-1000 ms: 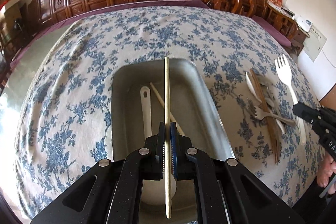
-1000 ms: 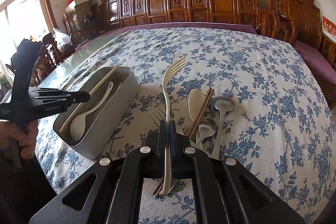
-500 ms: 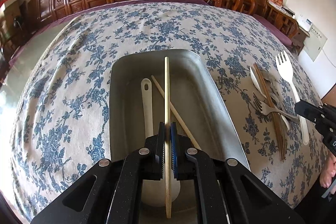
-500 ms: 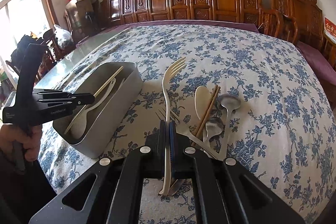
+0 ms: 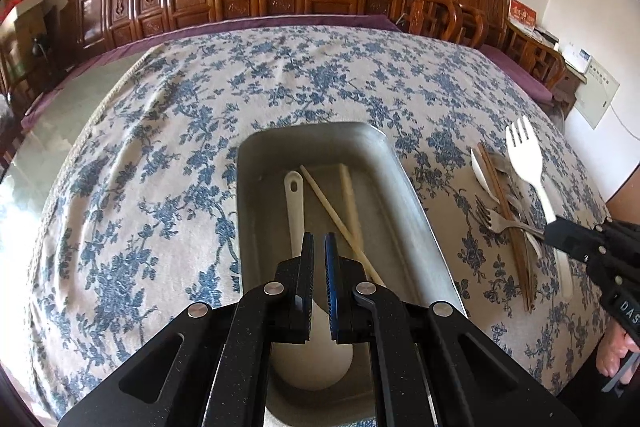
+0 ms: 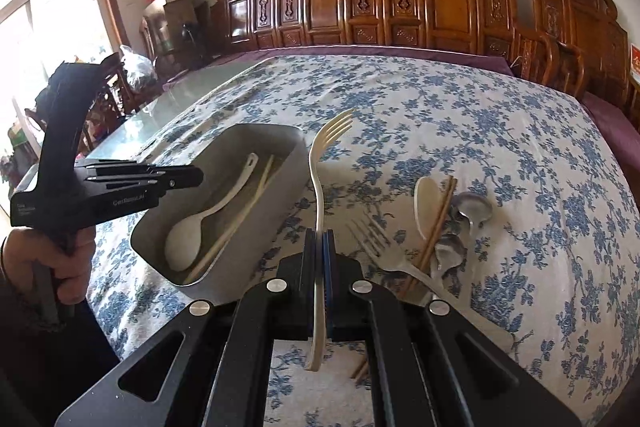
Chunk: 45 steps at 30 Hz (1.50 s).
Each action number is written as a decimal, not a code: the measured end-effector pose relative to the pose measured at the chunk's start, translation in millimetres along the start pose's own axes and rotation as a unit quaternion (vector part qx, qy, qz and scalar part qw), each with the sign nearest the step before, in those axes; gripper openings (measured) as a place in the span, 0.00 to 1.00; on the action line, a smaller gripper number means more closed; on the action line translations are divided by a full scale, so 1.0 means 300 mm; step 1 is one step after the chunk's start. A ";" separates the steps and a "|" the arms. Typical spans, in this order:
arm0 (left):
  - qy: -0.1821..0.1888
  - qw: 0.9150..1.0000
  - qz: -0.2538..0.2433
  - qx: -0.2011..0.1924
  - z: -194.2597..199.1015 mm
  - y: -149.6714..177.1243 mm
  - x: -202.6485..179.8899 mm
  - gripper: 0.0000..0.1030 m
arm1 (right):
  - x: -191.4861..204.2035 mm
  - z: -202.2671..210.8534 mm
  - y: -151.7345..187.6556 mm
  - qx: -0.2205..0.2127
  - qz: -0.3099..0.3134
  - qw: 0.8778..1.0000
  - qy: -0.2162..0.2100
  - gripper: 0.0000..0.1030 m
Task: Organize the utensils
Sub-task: 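Lower the white fork into the grey tray and open the right tool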
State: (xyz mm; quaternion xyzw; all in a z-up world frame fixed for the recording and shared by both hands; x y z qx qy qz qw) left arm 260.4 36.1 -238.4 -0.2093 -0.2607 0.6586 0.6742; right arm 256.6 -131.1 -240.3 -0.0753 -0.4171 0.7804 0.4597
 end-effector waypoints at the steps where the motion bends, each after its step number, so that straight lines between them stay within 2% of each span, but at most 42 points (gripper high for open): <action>1: -0.003 1.000 -0.001 -0.003 0.007 -0.003 0.005 0.04 | 0.007 -0.002 -0.001 0.000 0.000 1.000 -0.001 0.04; 12: -0.025 0.999 0.010 -0.033 0.066 -0.040 0.089 0.05 | 0.117 -0.061 -0.049 -0.001 -0.003 1.000 -0.029 0.04; 25: -0.040 0.998 0.031 -0.037 0.063 -0.056 0.190 0.04 | 0.229 -0.217 -0.114 0.012 -0.017 0.998 -0.055 0.04; 35: -0.049 0.997 0.045 -0.035 0.061 -0.057 0.249 0.04 | 0.256 -0.354 -0.093 0.045 -0.035 0.997 -0.044 0.04; 45: -0.046 0.997 0.045 -0.040 0.075 -0.058 0.244 0.04 | 0.280 -0.373 -0.079 0.051 -0.044 0.996 -0.066 0.06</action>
Point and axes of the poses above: each gripper's, at about its wrist camera, not at the fingertips, and z roughly against the way its jaws point, x to its left, y to its underside, the point moved 6 cm from there along -z, roughly the way its jaws point, and after that the axes turned 9 degrees about -y, right-handed, at the moved point
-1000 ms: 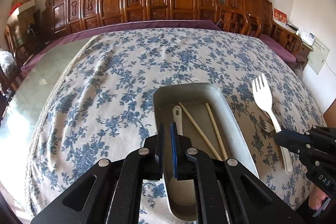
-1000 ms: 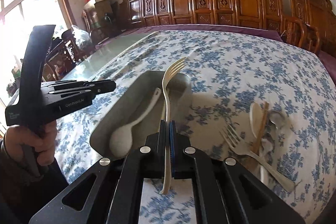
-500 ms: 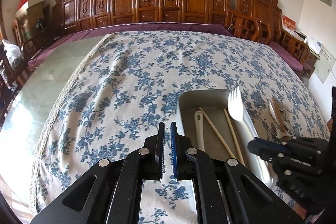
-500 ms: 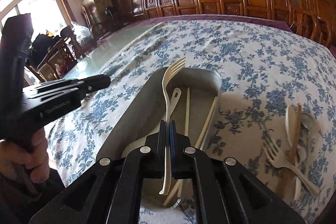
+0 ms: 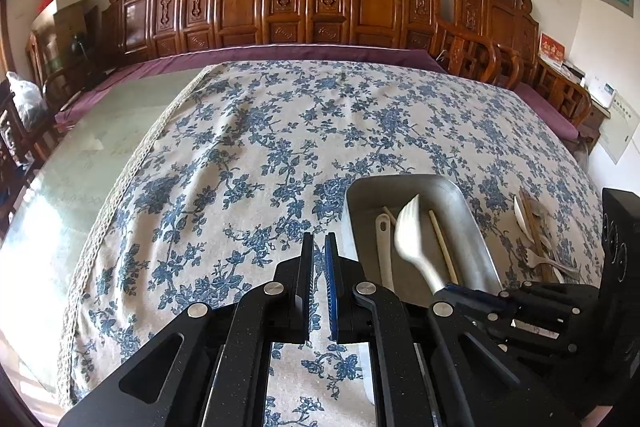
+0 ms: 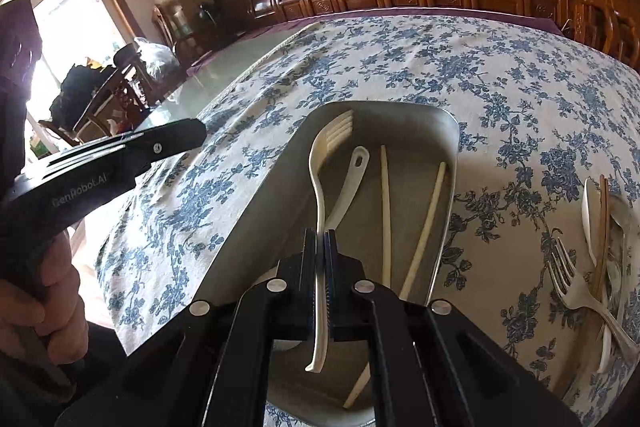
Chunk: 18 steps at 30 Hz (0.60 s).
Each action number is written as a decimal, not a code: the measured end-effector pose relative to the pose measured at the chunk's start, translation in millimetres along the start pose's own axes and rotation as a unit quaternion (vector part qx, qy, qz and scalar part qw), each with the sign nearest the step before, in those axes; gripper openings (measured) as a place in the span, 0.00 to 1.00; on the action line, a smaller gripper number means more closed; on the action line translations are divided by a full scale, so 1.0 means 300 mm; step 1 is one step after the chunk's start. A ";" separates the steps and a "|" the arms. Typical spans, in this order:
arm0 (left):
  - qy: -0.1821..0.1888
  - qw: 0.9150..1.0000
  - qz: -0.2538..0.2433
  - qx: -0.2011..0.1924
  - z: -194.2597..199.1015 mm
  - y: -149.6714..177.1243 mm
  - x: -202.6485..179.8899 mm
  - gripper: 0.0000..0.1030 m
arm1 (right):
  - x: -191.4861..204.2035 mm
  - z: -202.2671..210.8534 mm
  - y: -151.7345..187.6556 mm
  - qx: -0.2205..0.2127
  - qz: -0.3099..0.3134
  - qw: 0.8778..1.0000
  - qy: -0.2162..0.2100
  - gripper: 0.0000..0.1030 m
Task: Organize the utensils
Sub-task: 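Lower the white fork into the grey tray and open the right tool, then withdraw both tools from the tray back toward the utensil pile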
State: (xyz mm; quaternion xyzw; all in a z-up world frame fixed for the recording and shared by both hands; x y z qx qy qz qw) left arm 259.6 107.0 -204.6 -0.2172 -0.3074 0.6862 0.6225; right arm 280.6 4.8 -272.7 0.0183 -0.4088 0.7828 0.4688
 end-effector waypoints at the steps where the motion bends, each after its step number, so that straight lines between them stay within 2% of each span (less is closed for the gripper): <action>1: 0.000 1.000 0.000 -0.001 0.002 -0.001 -0.004 0.04 | -0.001 0.008 0.002 -0.002 0.004 1.000 0.000 0.06; 9: 0.015 1.000 -0.005 -0.002 0.018 0.002 -0.055 0.05 | -0.032 0.126 -0.009 -0.021 0.020 1.000 0.004 0.06; 12: 0.024 1.000 -0.015 -0.001 0.026 0.008 -0.097 0.05 | -0.088 0.214 -0.007 -0.027 0.032 0.999 0.023 0.06; 15: 0.034 0.999 -0.025 -0.006 0.044 0.010 -0.147 0.12 | -0.178 0.302 0.009 -0.025 0.036 0.998 0.048 0.06; 18: 0.044 0.998 -0.037 -0.009 0.060 0.012 -0.199 0.13 | -0.282 0.378 0.029 -0.019 0.046 0.995 0.087 0.06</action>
Point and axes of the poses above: each gripper's, at about its wrist camera, not at the fingertips, and z roughly against the way its jaws point, x to its left, y to its underside, the point moved 6 cm from there along -z, roughly the way its jaws point, and after that the axes turned 9 degrees about -y, right-handed, at the moved point
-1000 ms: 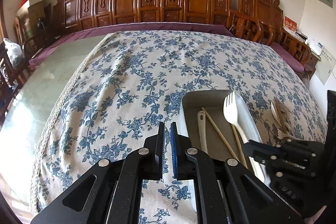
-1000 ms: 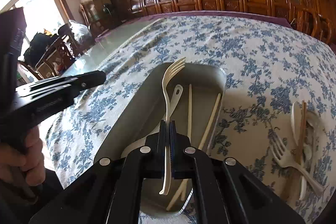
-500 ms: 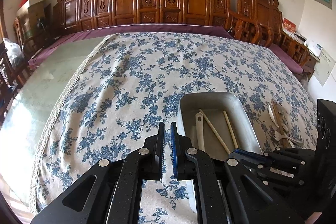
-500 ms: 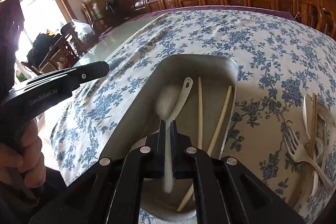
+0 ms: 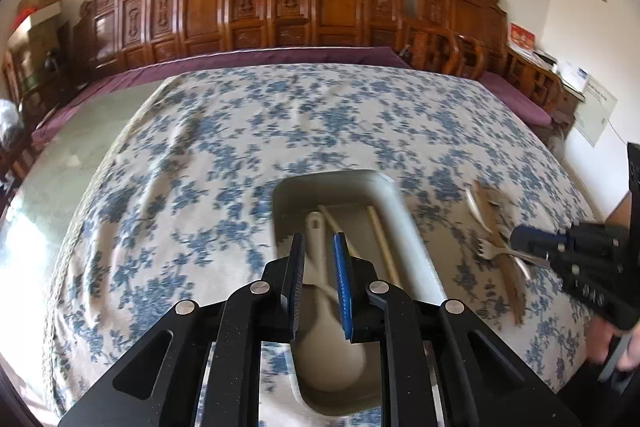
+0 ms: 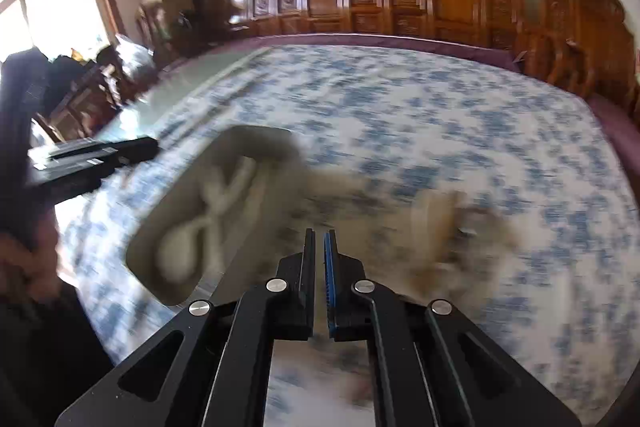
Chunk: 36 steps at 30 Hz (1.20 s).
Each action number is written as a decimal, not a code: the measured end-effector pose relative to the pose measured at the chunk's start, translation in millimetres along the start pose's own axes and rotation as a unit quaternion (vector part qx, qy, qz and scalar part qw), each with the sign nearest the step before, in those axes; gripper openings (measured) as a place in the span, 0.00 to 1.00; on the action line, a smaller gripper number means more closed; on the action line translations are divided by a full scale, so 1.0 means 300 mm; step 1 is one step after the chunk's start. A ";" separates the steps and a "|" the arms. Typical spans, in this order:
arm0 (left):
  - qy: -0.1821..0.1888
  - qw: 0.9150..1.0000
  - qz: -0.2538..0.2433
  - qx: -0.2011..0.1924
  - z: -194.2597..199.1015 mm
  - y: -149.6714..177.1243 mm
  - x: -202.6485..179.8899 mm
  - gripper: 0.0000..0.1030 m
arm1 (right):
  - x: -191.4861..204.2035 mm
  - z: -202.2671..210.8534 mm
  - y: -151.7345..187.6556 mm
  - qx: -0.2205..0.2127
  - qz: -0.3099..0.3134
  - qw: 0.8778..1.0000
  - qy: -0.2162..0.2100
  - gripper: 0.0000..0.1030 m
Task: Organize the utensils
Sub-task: 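Withdraw both tools from the tray back toward the utensil pile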
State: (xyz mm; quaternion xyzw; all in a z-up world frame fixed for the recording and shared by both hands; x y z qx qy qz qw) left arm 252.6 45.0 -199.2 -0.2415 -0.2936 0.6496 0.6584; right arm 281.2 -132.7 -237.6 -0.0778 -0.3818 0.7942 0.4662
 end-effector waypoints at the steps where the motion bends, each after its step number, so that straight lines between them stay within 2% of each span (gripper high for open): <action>1: 0.002 1.000 -0.005 -0.001 0.003 0.000 -0.017 0.15 | -0.039 0.016 0.012 0.004 0.001 1.000 0.009 0.06; 3: 0.008 1.000 -0.013 -0.002 0.006 0.001 -0.055 0.18 | -0.103 0.032 0.032 0.010 0.001 1.000 0.023 0.14; 4: 0.011 1.000 -0.017 -0.001 0.008 0.003 -0.076 0.21 | -0.135 0.036 0.043 0.012 0.001 1.000 0.029 0.23; 6: 0.018 1.000 -0.023 0.000 0.010 0.009 -0.113 0.24 | -0.181 0.035 0.066 0.016 -0.003 0.999 0.034 0.26; 9: 0.027 0.999 -0.034 0.004 0.006 0.017 -0.162 0.31 | -0.234 0.023 0.102 0.022 -0.015 0.999 0.035 0.26; 21: 0.042 0.995 -0.088 0.009 0.017 0.072 -0.328 0.32 | -0.238 -0.061 0.159 0.057 0.005 0.998 0.024 0.26; 28: 0.046 0.993 -0.104 0.009 0.025 0.091 -0.371 0.32 | -0.208 -0.072 0.196 0.079 0.002 0.997 0.009 0.26; 36: 0.046 0.993 -0.107 0.012 0.023 0.102 -0.377 0.32 | -0.191 -0.063 0.220 0.090 0.008 0.996 0.010 0.26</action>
Point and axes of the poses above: each gripper's, at about its wrist camera, not at the fingertips, and z roughly against the way its jaws point, x to its left, y to its underside, the point moved 6 cm from there along -z, roughly the way its jaws point, and after that the axes turned 9 degrees about -y, right-handed, at the moved point
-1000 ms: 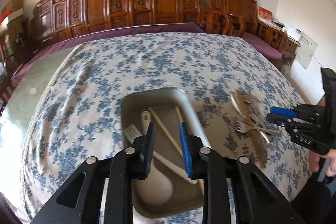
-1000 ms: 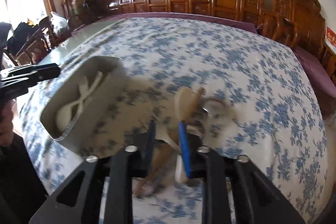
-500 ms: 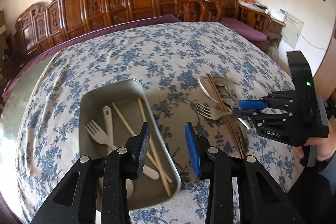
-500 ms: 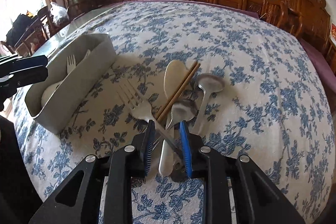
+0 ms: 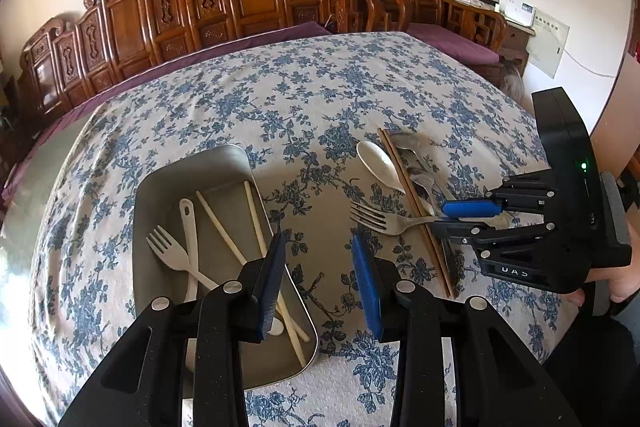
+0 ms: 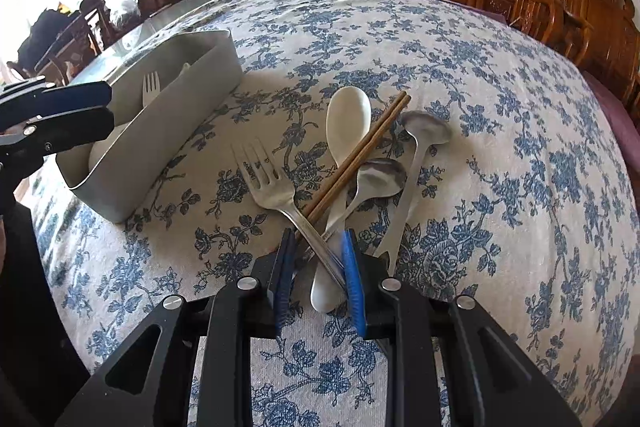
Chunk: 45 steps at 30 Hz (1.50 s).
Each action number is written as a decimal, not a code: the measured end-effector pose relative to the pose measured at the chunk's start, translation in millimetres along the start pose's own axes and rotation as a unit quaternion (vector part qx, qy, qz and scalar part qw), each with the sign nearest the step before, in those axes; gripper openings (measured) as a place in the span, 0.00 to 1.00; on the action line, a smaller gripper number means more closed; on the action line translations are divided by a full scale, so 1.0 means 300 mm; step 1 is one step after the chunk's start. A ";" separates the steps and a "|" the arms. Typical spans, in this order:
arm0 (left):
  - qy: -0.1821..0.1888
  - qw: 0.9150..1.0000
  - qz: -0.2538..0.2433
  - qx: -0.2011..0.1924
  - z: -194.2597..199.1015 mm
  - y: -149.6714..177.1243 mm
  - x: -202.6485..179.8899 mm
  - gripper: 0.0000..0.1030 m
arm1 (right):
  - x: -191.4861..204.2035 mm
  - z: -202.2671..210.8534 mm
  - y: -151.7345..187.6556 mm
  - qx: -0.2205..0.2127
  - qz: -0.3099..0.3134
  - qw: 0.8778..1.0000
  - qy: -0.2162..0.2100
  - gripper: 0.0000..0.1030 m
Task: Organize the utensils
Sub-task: 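Withdraw both tools from the tray back toward the utensil pile, then grasp a metal fork from the pile with the right tool and lift, then grasp a wooden chopstick with the left tool while the right tool holds the metal fork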
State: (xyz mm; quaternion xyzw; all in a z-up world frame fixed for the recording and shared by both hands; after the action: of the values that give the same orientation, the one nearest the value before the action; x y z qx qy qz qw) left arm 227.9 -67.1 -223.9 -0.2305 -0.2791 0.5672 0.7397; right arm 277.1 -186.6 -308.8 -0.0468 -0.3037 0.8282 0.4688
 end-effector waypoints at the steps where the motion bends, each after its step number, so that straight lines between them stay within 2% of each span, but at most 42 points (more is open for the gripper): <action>1: 0.000 1.000 0.000 0.000 -0.001 0.000 0.000 0.32 | 0.000 0.001 0.003 0.001 -0.001 1.000 -0.001 0.26; 6: -0.001 1.000 -0.001 0.002 -0.006 -0.001 0.004 0.32 | 0.003 -0.003 0.013 0.010 0.006 1.000 0.005 0.24; 11: 0.000 1.000 -0.003 0.000 -0.004 -0.004 -0.004 0.32 | -0.008 0.009 0.006 0.002 -0.011 1.000 -0.003 0.11; 13: 0.001 1.000 -0.004 0.000 -0.003 -0.005 -0.010 0.32 | -0.007 0.017 0.003 -0.003 -0.010 1.000 0.001 0.09; 20: -0.001 1.000 -0.008 0.000 -0.005 0.007 -0.029 0.32 | -0.008 0.058 -0.016 -0.029 -0.024 0.999 -0.010 0.09; 32: 0.011 1.000 -0.017 -0.006 0.014 0.002 -0.094 0.32 | -0.131 0.174 -0.045 -0.098 -0.079 0.992 0.019 0.09; 39: 0.027 0.999 -0.016 0.014 -0.027 -0.006 -0.155 0.32 | -0.230 0.176 -0.038 -0.101 -0.114 0.988 0.030 0.09; 45: 0.042 0.999 -0.018 0.026 -0.066 -0.018 -0.224 0.30 | -0.260 0.190 -0.036 -0.110 -0.127 0.985 0.027 0.09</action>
State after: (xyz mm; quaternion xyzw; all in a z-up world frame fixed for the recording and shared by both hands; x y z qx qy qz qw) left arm 231.7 -134.1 -245.3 -0.2297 -0.2370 0.5510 0.7665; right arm 307.7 -271.5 -272.8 -0.0816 -0.3838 0.7221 0.5698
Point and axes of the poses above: each gripper's, at about its wrist camera, not at the fingertips, and z roughly against the way its jaws point, x to its left, y to its underside, the point moved 6 cm from there along -z, roughly the way its jaws point, and after that the axes turned 9 degrees about -y, right-handed, at the moved point
